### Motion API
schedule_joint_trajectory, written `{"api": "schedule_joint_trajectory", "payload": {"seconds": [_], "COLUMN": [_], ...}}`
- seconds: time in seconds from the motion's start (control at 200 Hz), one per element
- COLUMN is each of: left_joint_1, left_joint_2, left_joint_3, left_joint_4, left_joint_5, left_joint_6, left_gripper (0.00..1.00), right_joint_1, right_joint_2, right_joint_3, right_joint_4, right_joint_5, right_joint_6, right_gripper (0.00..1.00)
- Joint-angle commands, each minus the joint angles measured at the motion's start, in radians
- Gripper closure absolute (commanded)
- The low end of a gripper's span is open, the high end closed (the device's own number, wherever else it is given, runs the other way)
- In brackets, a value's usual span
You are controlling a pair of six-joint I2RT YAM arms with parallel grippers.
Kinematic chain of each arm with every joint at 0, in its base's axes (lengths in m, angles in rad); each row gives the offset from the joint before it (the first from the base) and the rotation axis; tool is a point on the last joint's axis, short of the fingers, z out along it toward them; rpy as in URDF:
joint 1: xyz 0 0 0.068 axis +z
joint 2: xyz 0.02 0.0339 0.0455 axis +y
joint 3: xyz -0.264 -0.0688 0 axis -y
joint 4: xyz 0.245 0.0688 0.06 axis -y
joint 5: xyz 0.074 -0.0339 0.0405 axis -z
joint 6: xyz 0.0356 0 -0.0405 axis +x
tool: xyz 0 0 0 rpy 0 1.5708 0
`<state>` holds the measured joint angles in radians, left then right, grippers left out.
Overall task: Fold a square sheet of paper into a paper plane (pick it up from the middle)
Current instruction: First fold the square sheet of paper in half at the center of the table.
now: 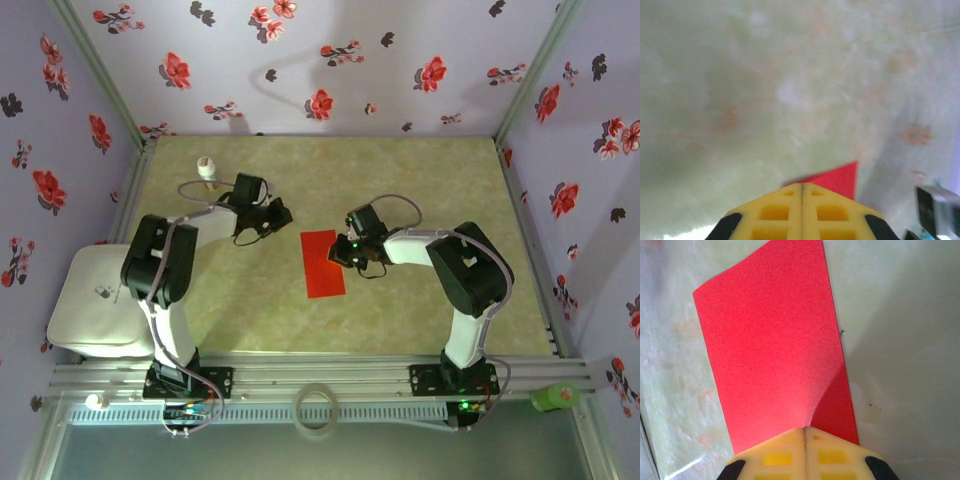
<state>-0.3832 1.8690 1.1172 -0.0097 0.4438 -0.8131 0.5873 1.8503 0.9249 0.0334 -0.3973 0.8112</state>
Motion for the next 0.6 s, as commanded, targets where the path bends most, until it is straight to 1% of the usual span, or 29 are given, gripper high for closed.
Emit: {"api": "schedule_joint_trajectory", "payload": {"seconds": [0.0, 0.07, 0.17, 0.26, 0.345, 0.47, 0.595], "left_joint_1": [-0.025, -0.049, -0.098, -0.152, -0.194, -0.219, -0.221], "left_joint_2": [-0.077, -0.097, -0.118, -0.125, -0.115, -0.102, -0.084], "left_joint_3": [-0.058, -0.111, -0.177, -0.233, -0.294, -0.355, -0.391], "left_joint_4": [-0.026, 0.007, 0.038, 0.088, 0.191, 0.282, 0.263], "left_joint_5": [0.077, 0.149, 0.205, 0.201, 0.199, 0.191, 0.172], "left_joint_6": [0.008, -0.014, -0.037, -0.074, -0.134, -0.183, -0.165], "left_gripper": [0.95, 0.95, 0.95, 0.95, 0.95, 0.94, 0.95], "right_joint_1": [0.005, 0.005, 0.005, 0.005, 0.005, 0.005, 0.005], "right_joint_2": [0.055, 0.055, 0.052, 0.049, 0.050, 0.048, 0.050], "right_joint_3": [-0.044, -0.043, -0.043, -0.049, -0.049, -0.055, -0.060], "right_joint_4": [-0.182, -0.184, -0.188, -0.183, -0.182, -0.178, -0.178], "right_joint_5": [0.069, 0.072, 0.075, 0.078, 0.078, 0.079, 0.077], "right_joint_6": [-0.018, -0.017, -0.019, -0.014, -0.011, -0.009, -0.012], "right_gripper": [1.00, 1.00, 1.00, 1.00, 1.00, 1.00, 1.00]}}
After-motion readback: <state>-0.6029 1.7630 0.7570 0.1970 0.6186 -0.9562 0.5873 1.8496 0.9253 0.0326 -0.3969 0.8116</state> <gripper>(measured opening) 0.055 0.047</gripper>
